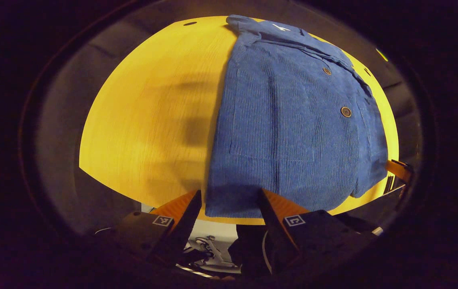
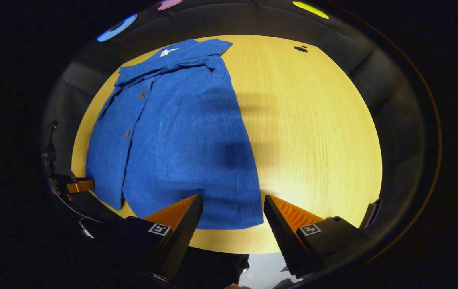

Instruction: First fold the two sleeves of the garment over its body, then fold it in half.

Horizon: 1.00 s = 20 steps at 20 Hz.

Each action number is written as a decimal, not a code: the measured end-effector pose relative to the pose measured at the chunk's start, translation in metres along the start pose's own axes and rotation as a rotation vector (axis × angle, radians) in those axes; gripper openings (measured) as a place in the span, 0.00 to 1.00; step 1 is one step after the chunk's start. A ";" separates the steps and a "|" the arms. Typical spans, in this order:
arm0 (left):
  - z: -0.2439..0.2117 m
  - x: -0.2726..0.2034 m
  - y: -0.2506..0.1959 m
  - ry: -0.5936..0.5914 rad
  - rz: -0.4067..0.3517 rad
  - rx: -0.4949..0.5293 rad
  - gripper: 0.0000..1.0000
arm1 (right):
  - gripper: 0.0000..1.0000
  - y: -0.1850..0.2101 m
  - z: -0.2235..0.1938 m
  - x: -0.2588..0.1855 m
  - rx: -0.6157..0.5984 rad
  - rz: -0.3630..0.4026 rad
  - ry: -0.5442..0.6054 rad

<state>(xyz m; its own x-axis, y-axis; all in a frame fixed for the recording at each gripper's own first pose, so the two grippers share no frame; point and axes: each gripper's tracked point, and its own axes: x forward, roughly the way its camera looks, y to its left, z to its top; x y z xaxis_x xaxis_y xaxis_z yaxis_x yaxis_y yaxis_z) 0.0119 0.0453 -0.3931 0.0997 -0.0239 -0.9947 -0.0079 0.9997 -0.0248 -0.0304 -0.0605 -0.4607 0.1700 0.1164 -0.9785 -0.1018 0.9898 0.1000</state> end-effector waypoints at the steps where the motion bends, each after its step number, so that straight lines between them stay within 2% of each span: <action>1: 0.000 0.000 0.000 0.007 -0.002 -0.002 0.83 | 0.99 -0.002 -0.005 0.004 -0.002 -0.009 0.024; 5: -0.001 0.000 -0.004 0.023 -0.001 -0.018 0.82 | 0.99 0.002 -0.021 0.013 -0.016 -0.015 0.082; 6: -0.001 0.002 -0.007 0.018 -0.008 -0.021 0.81 | 0.98 0.006 -0.017 0.014 0.001 -0.006 0.060; 8: 0.001 0.001 -0.018 -0.012 -0.027 -0.004 0.65 | 0.79 0.014 -0.017 0.015 0.035 0.012 0.069; 10: 0.002 0.003 -0.023 -0.041 -0.030 0.027 0.31 | 0.33 0.021 -0.015 0.016 0.061 0.029 0.069; 11: 0.004 0.000 -0.023 -0.065 -0.057 0.031 0.14 | 0.11 0.020 -0.016 0.014 0.062 0.033 0.075; 12: 0.002 0.006 -0.023 -0.062 -0.082 -0.008 0.07 | 0.10 0.022 -0.014 0.015 0.081 0.039 0.055; 13: 0.002 0.001 -0.029 -0.060 -0.142 -0.044 0.01 | 0.05 0.024 -0.012 0.016 0.103 0.051 0.041; 14: 0.001 -0.001 -0.035 -0.045 -0.209 -0.081 0.01 | 0.05 0.024 -0.013 0.012 0.119 0.058 0.034; 15: 0.002 -0.007 -0.037 -0.052 -0.244 -0.110 0.01 | 0.05 0.027 -0.007 0.008 0.131 0.068 0.007; 20: 0.020 -0.058 -0.064 -0.146 -0.398 -0.065 0.01 | 0.05 0.052 0.028 -0.041 0.147 0.146 -0.087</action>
<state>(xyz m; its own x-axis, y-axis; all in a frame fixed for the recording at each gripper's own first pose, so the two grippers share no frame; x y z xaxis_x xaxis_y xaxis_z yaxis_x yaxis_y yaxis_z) 0.0261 -0.0169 -0.3315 0.2477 -0.4013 -0.8818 -0.0029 0.9099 -0.4149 -0.0149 -0.0111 -0.4099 0.2482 0.2598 -0.9332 0.0117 0.9625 0.2711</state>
